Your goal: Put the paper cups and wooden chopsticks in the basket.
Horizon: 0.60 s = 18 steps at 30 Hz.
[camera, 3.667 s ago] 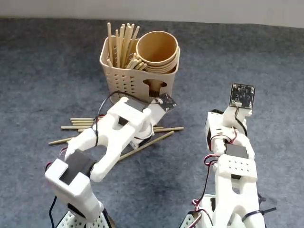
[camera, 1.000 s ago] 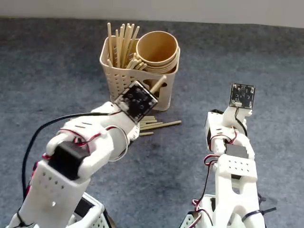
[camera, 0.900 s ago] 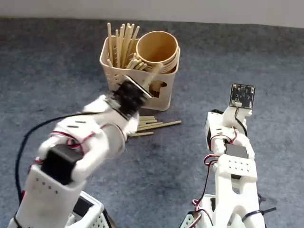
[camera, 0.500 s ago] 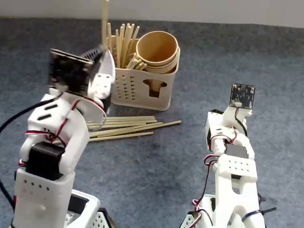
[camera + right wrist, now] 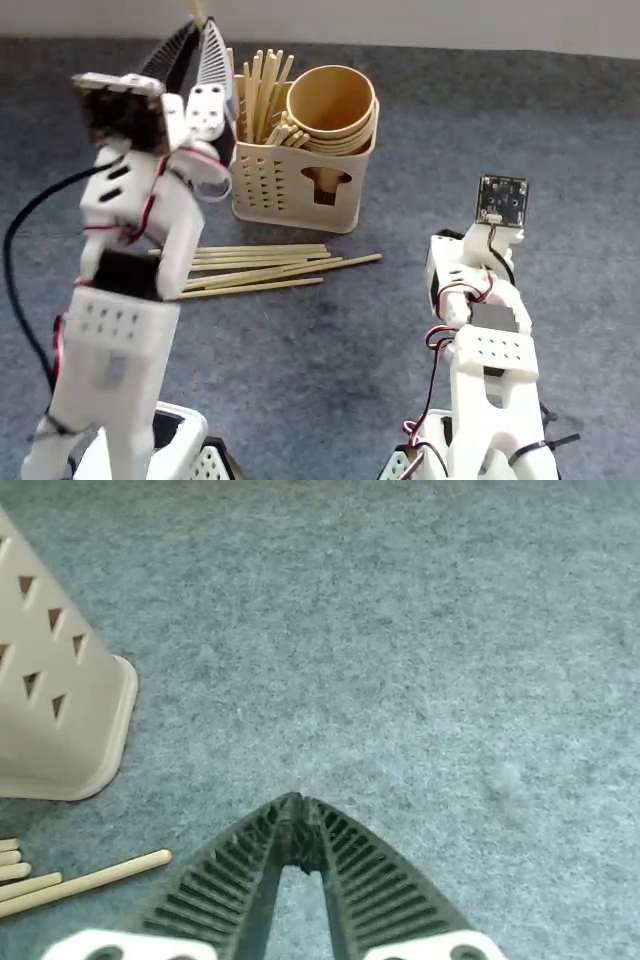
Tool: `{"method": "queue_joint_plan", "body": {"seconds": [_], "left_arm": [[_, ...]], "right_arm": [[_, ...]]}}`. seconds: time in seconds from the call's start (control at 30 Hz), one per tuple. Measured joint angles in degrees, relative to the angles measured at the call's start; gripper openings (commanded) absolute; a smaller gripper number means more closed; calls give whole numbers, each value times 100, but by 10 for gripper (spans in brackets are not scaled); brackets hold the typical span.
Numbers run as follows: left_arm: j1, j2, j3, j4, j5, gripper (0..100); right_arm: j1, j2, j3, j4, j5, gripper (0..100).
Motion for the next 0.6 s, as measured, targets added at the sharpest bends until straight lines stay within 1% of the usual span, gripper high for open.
{"method": "queue_joint_plan", "body": {"seconds": [0.23, 0.27, 0.37, 0.4, 0.5, 0.6], "left_arm": [[9, 914, 9, -158, 0, 5], [9, 958, 9, -158, 0, 15], [9, 985, 9, -158, 0, 101], [0, 985, 9, -141, 0, 114], [-9, 985, -35, 404, 0, 111], [18, 1002, -352, 1152, 0, 112]], "right_arm": [[0, 0, 0, 0, 0, 10], [0, 0, 0, 0, 0, 10], [0, 0, 0, 0, 0, 10], [0, 0, 0, 0, 0, 10], [0, 0, 0, 0, 0, 10], [0, 0, 0, 0, 0, 10]]}}
